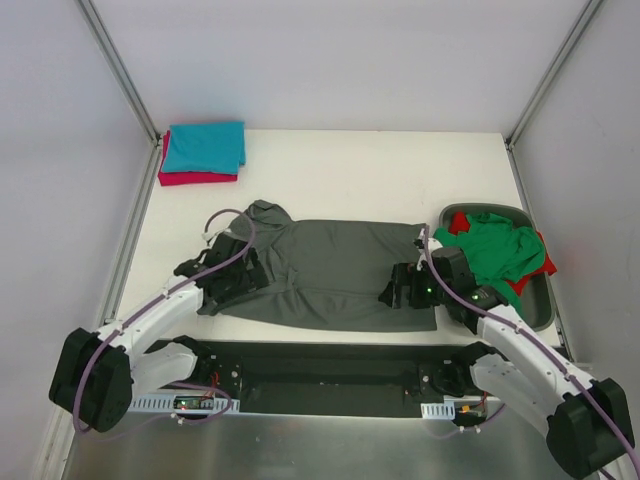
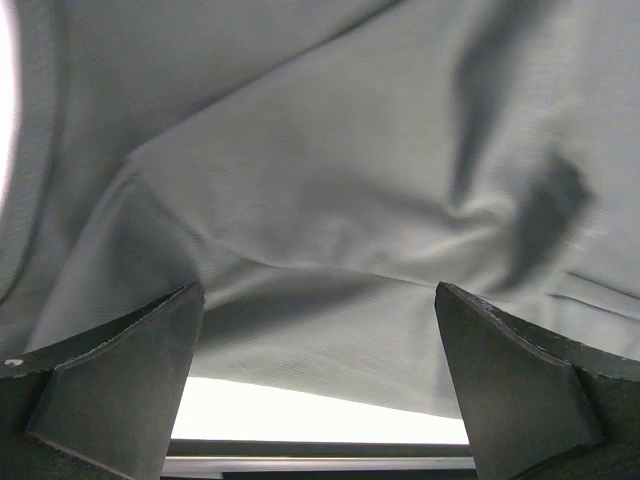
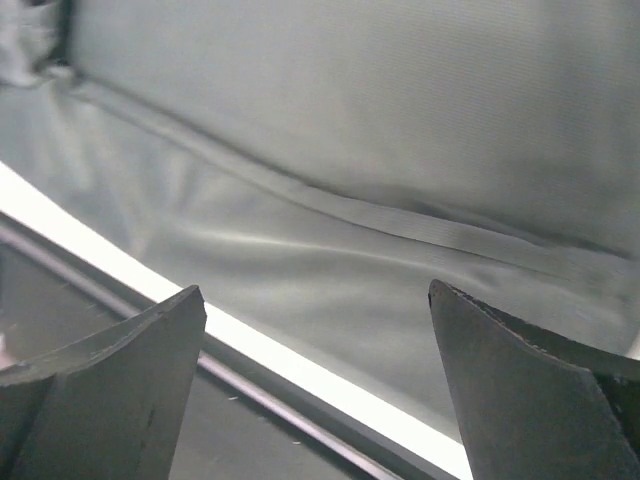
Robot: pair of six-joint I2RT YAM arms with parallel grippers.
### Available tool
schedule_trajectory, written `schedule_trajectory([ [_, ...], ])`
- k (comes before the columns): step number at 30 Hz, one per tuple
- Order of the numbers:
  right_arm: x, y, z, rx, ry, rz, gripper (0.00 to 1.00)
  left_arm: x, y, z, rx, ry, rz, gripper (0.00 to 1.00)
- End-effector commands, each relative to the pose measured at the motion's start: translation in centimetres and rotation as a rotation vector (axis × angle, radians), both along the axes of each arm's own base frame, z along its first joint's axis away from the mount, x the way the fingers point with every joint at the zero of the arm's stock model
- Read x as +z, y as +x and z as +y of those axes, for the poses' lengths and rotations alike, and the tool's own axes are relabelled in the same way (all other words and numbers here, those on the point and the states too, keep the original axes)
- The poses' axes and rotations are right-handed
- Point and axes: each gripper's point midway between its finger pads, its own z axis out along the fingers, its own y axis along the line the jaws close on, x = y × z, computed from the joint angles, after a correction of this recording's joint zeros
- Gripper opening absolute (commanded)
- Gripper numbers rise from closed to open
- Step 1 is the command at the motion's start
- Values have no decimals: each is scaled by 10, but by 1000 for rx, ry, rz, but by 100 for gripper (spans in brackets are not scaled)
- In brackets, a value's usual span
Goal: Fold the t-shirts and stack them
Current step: Fold the flattened tshirt in 1/3 of the way
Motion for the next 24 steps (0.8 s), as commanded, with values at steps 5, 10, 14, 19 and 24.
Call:
schedule_trajectory([
  [5, 21, 2, 59, 111, 178, 41, 96, -34, -14, 44, 201, -41, 53, 99],
  [10, -28, -3, 15, -105, 3, 172, 96, -48, -29, 56, 254, -48, 122, 99],
  [14, -44, -5, -17, -234, -69, 191, 96, -57, -45, 67, 350, -31, 221, 99],
  [19, -40, -7, -42, -284, -122, 136, 96, -60, -62, 75, 431, -8, 283, 99],
  [24, -26, -7, -38, -203, -98, 71, 96, -43, -59, 74, 417, -43, 177, 99],
])
